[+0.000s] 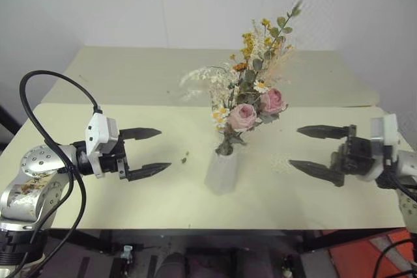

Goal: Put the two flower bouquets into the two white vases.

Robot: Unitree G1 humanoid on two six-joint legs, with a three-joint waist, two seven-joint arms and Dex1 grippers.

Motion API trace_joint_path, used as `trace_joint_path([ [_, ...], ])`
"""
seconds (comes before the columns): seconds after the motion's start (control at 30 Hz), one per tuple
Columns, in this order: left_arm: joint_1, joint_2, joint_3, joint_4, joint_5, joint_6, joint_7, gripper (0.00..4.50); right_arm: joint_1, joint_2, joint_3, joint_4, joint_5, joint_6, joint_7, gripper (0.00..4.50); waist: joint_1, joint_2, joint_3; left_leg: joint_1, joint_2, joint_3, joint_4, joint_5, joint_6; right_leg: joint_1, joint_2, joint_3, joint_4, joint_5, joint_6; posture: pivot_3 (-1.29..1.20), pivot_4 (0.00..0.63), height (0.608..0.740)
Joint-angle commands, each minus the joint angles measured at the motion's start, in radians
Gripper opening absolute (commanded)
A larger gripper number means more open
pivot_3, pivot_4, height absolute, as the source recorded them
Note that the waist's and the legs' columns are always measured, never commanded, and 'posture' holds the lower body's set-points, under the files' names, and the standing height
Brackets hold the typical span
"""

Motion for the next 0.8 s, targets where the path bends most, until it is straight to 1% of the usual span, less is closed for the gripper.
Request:
trace_joint_path([
  [0.03, -0.02, 0.024, 0.038, -0.003, -0.013, -0.025, -0.015, 4.5, 0.022, -0.035, -0.101, -0.034, 0.063, 0.022, 0.01, 4.48, -0.001, 0.0, 0.0, 0.0, 0.0, 0.0, 0.0, 0.0, 0.0, 0.0, 0.0, 0.0, 0.0, 0.0, 0.0, 0.0, 0.15, 0.74],
  [0.13, -0.023, 0.029, 0.038, 0.005, -0.013, -0.028, -0.023, 4.5, 0.042, -0.046, -0.149, -0.037, 0.09, 0.032, 0.008, 4.48, -0.001, 0.0, 0.0, 0.0, 0.0, 0.0, 0.0, 0.0, 0.0, 0.0, 0.0, 0.0, 0.0, 0.0, 0.0, 0.0, 0.15, 0.74],
  [0.27, -0.023, 0.032, 0.039, 0.015, -0.013, -0.034, -0.031, 4.5, 0.034, -0.039, -0.206, -0.05, 0.172, 0.078, -0.031, 4.48, 0.0, 0.0, 0.0, 0.0, 0.0, 0.0, 0.0, 0.0, 0.0, 0.0, 0.0, 0.0, 0.0, 0.0, 0.0, 0.0, 0.15, 0.74],
  [0.57, -0.001, 0.033, 0.064, 0.009, -0.022, -0.038, -0.032, 4.5, 0.071, -0.083, -0.197, -0.06, 0.111, 0.09, -0.046, 4.48, 0.0, 0.0, 0.0, 0.0, 0.0, 0.0, 0.0, 0.0, 0.0, 0.0, 0.0, 0.0, 0.0, 0.0, 0.0, 0.0, 0.15, 0.74],
  [0.73, 0.023, 0.064, 0.11, -0.008, -0.028, -0.013, -0.028, 4.5, 0.089, -0.097, -0.218, -0.036, 0.146, 0.141, -0.028, 4.48, -0.001, 0.0, 0.0, 0.0, 0.0, 0.0, 0.0, 0.0, 0.0, 0.0, 0.0, 0.0, 0.0, 0.0, 0.0, 0.0, 0.15, 0.74],
  [0.8, 0.057, 0.081, 0.155, -0.045, -0.042, 0.003, -0.018, 4.5, 0.09, -0.106, -0.22, -0.026, 0.155, 0.156, -0.012, 4.48, -0.002, 0.0, 0.0, 0.0, 0.0, 0.0, 0.0, 0.0, 0.0, 0.0, 0.0, 0.0, 0.0, 0.0, 0.0, 0.0, 0.15, 0.74],
])
